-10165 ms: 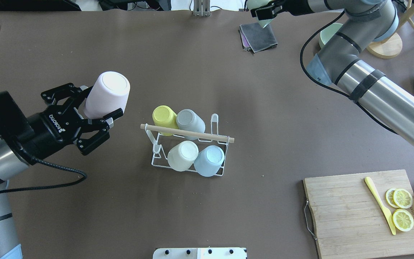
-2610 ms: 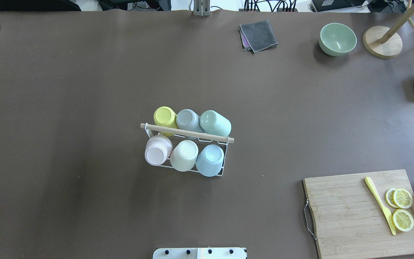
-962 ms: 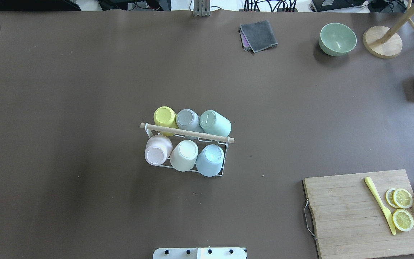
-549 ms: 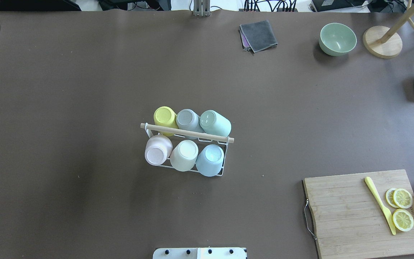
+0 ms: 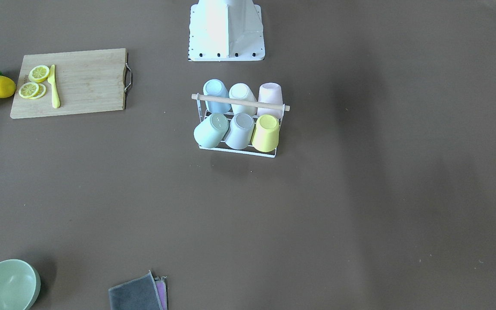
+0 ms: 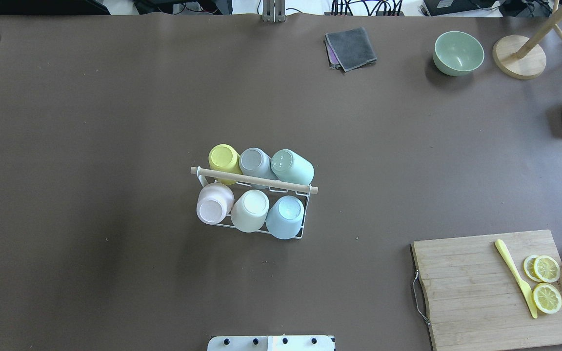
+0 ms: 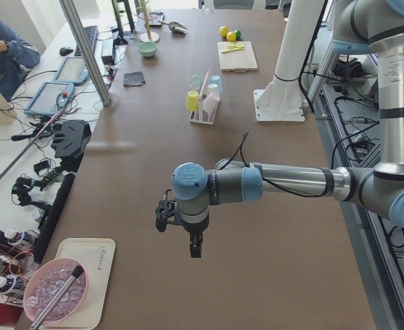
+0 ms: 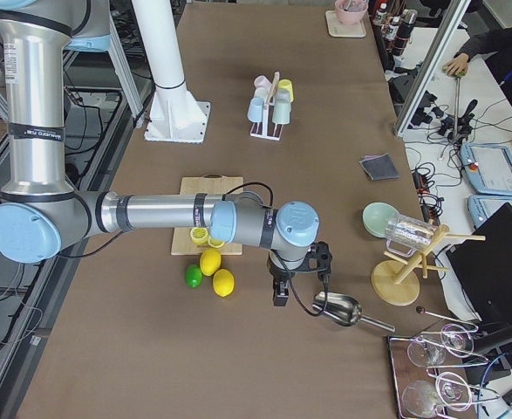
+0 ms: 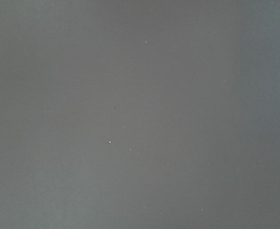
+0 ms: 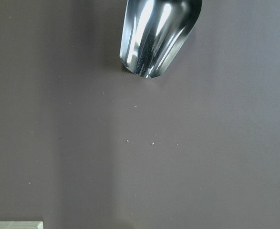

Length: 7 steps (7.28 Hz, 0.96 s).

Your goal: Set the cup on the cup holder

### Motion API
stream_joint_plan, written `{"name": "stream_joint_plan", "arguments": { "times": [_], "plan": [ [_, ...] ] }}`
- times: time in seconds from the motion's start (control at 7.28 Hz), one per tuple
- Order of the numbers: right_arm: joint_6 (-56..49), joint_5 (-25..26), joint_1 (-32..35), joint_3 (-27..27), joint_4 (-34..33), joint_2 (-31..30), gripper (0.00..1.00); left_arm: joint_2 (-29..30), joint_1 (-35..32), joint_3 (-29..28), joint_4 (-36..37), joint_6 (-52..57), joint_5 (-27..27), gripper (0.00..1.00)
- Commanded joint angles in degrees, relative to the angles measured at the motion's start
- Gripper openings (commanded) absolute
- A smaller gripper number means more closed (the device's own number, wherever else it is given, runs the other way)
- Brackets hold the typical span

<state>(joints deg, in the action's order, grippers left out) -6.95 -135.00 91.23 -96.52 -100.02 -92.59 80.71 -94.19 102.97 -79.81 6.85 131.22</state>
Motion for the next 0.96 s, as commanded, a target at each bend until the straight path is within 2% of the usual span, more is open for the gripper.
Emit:
{"name": "stream_joint_plan", "arguments": {
  "times": [0.0,0.82],
  "plan": [
    [0.0,0.0,0.0,0.0,0.0,0.1,1.0,-0.2,0.0,-0.3,0.1,0.0,0.1,0.99],
    [0.0,0.1,-0.1,0.0,0.1,0.5,1.0,-0.1,0.1,-2.7,-0.5,0.1,0.2,0.99]
  ]
}}
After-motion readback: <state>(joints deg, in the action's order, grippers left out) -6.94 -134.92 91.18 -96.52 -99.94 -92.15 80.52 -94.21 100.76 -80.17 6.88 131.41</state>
